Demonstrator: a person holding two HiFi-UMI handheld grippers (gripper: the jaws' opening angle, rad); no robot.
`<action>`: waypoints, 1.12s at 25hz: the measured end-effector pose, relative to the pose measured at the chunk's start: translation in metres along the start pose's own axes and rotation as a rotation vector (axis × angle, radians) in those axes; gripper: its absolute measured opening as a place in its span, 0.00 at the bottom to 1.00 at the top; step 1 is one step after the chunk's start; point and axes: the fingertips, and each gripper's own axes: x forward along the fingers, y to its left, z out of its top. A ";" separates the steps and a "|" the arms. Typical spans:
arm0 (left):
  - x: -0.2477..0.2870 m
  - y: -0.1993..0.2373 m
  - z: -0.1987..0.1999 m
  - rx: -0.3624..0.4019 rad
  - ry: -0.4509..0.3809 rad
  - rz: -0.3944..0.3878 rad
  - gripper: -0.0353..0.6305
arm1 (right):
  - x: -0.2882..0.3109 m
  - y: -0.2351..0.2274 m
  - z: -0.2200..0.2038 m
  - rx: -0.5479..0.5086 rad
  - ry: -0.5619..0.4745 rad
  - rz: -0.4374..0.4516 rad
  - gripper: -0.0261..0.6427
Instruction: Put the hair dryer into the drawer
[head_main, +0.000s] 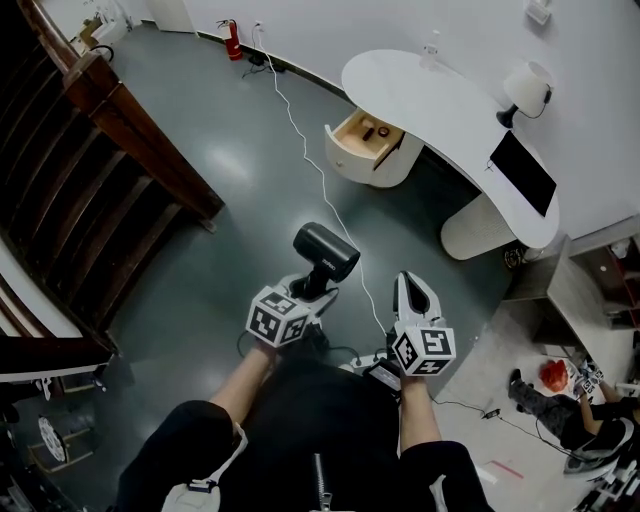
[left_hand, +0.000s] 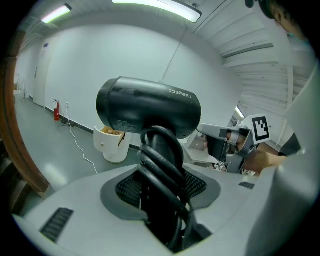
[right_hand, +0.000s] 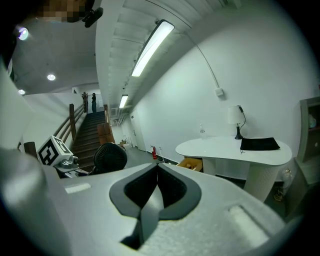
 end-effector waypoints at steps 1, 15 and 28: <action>0.001 0.006 0.003 0.002 0.003 -0.001 0.35 | 0.007 0.001 0.002 0.000 0.000 -0.001 0.04; 0.005 0.079 0.034 0.025 0.040 -0.040 0.35 | 0.083 0.015 0.021 0.007 -0.002 -0.048 0.05; 0.017 0.095 0.045 0.046 0.060 -0.053 0.35 | 0.095 -0.002 0.027 0.019 -0.015 -0.080 0.05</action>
